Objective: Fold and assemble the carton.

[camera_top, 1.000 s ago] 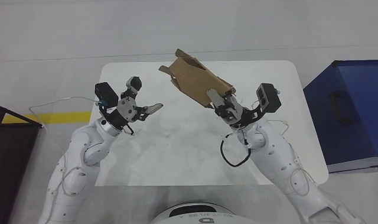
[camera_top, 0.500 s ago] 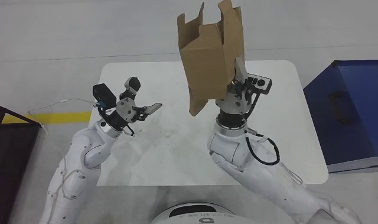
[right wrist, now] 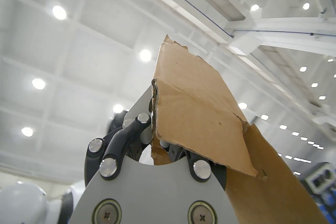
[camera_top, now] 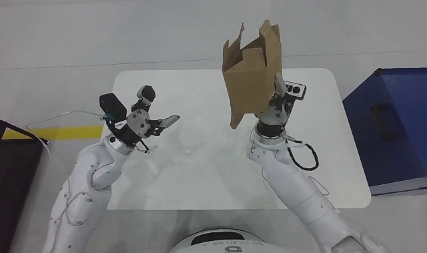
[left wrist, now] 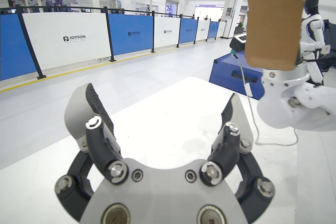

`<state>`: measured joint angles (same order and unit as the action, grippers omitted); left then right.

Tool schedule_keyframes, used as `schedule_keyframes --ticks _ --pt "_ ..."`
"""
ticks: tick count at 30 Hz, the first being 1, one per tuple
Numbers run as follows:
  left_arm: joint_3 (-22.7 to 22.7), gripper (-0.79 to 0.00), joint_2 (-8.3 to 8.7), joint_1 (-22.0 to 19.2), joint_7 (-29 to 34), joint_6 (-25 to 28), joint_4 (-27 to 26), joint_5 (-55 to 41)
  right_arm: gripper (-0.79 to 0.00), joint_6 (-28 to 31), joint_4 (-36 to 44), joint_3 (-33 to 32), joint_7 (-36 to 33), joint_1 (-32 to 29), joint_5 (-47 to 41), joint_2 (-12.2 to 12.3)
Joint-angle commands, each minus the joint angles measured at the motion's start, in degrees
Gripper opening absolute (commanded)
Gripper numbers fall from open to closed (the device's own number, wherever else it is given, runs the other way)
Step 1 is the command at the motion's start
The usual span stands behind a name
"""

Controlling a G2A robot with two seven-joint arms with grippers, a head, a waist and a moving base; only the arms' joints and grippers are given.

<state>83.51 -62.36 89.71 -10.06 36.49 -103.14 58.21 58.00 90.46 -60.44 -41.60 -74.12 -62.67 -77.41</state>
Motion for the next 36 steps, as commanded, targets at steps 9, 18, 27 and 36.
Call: schedule_keyframes --ticks 9,18,27,36 --pt "-0.4 0.0 -0.12 0.0 0.2 0.2 -0.9 -0.8 -0.785 0.0 12.2 -12.7 17.1 -5.2 63.2 -5.0" --pt "-2.0 0.0 -0.24 0.1 0.3 3.7 -4.2 -3.1 -0.785 0.0 13.8 -10.3 26.0 -7.7 79.3 -4.4" --pt "-2.9 0.0 -0.35 0.1 0.5 4.3 -5.3 -3.2 -0.785 0.0 10.2 -3.5 30.2 -7.5 76.0 -2.8" --pt "-2.9 0.0 -0.46 0.3 -0.5 3.3 -5.0 -2.0 -0.785 0.0 7.2 2.4 20.7 -6.2 58.4 -0.9"
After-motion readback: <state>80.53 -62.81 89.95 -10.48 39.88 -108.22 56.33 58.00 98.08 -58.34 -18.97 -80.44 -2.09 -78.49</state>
